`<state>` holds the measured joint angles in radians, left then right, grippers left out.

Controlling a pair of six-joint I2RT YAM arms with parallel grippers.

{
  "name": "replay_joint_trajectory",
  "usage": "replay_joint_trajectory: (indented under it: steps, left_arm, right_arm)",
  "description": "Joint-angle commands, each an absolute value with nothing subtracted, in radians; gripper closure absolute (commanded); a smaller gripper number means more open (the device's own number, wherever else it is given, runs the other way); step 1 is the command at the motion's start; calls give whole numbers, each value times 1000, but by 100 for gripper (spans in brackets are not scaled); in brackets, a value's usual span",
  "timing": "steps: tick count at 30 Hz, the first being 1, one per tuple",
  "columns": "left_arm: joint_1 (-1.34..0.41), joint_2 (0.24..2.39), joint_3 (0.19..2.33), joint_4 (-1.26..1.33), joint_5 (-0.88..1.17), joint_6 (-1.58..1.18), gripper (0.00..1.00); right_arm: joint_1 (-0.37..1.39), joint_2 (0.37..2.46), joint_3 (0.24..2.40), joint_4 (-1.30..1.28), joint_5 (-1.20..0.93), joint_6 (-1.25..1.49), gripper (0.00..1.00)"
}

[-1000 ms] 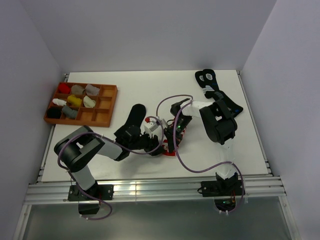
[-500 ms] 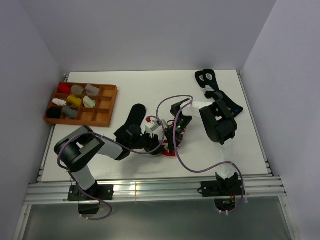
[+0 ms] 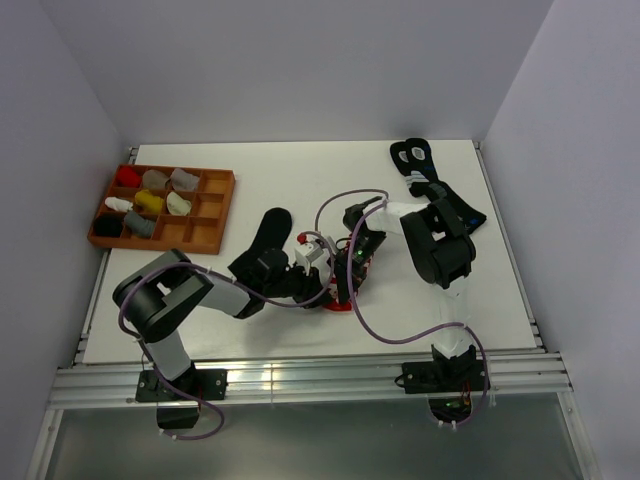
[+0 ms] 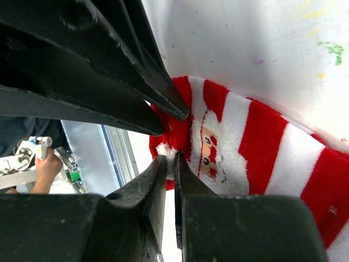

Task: Roll the socks
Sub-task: Roll the sock at the center of the board.

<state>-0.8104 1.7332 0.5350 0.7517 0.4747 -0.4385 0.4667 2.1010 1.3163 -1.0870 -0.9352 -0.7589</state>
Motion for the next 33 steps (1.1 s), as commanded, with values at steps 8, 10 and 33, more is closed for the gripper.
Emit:
replay_joint_trajectory:
  steps: [8, 10, 33]
  left_arm:
    - [-848, 1749, 595, 660, 457, -432, 92]
    - [-853, 1747, 601, 637, 449, -436, 97]
    - [-862, 1752, 810, 121, 298, -686, 100]
  right_arm:
    - [454, 2023, 1283, -977, -899, -690, 100]
    - [453, 2016, 1273, -959, -888, -680, 100]
    - [379, 1605, 1074, -760, -724, -632, 58]
